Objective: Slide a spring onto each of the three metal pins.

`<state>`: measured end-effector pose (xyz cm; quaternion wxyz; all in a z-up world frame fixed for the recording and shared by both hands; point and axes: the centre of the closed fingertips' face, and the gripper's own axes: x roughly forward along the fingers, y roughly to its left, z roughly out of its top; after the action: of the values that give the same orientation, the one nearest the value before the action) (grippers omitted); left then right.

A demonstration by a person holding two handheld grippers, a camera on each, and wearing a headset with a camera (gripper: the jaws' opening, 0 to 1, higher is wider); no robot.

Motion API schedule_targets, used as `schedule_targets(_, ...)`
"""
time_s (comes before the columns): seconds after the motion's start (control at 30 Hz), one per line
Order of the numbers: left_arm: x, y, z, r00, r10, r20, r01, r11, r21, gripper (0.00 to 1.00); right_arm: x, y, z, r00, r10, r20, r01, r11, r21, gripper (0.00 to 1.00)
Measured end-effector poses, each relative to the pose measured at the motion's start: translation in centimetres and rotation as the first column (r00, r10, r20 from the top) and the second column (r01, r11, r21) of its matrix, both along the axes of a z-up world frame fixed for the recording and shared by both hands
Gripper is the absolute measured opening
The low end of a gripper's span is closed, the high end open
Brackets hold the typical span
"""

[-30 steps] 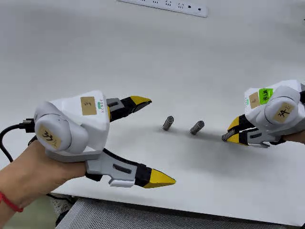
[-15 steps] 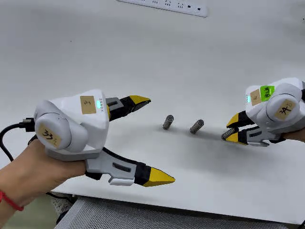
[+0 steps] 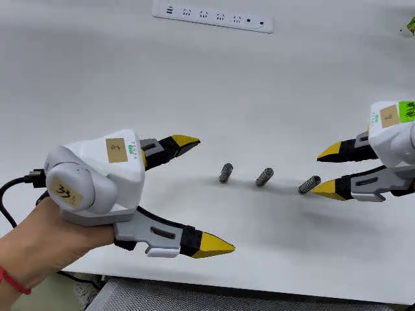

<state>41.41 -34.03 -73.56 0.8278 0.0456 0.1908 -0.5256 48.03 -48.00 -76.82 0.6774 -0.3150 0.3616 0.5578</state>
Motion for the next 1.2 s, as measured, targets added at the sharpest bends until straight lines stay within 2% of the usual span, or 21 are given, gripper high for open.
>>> schedule_targets(0.13,-0.2,0.4,-0.5,1.000,-0.001,-0.003,0.001,1.000,0.025,1.00,-0.4,-0.4,1.5,0.999,-0.043,0.012,0.042,0.997,0.064,0.44)
schedule_targets(0.23,-0.3,0.8,-0.7,1.000,0.005,-0.004,-0.004,0.999,0.040,1.00,-0.9,-0.9,2.1,0.997,-0.071,0.014,0.069,0.992,0.103,0.49)
schedule_targets(0.3,-0.3,1.2,-0.8,1.000,0.012,-0.006,-0.012,0.999,0.048,1.00,-1.3,-1.2,2.5,0.996,-0.087,0.006,0.086,0.986,0.141,0.53)
schedule_targets(0.53,-0.4,1.8,-1.0,1.000,0.028,-0.007,-0.027,0.997,0.068,1.00,-2.4,-2.6,2.8,0.988,-0.155,0.003,0.150,0.964,0.220,0.62)
schedule_targets(0.63,-0.6,1.9,-1.1,1.000,0.029,-0.004,-0.028,0.996,0.079,1.00,-3.0,-2.8,2.9,0.984,-0.177,-0.004,0.171,0.947,0.273,0.66)
schedule_targets(0.77,-0.6,2.1,-1.3,0.999,0.043,-0.017,-0.041,0.996,0.080,1.00,-3.7,-3.4,2.6,0.981,-0.192,-0.009,0.186,0.933,0.307,0.72)
schedule_targets(0.87,-0.8,2.2,-1.6,0.999,0.049,-0.023,-0.047,0.995,0.092,1.00,-4.0,-3.9,2.3,0.976,-0.218,-0.022,0.212,0.915,0.343,0.76)
schedule_targets(0.97,-1.0,2.3,-2.1,0.998,0.052,-0.030,-0.048,0.992,0.113,1.00,-4.4,-4.4,2.1,0.969,-0.245,-0.035,0.239,0.891,0.386,0.79)
schedule_targets(1.2,-1.0,2.4,-2.6,0.995,0.084,-0.048,-0.078,0.991,0.105,1.00,-5.0,-5.6,1.6,0.959,-0.282,-0.028,0.267,0.866,0.423,0.83)
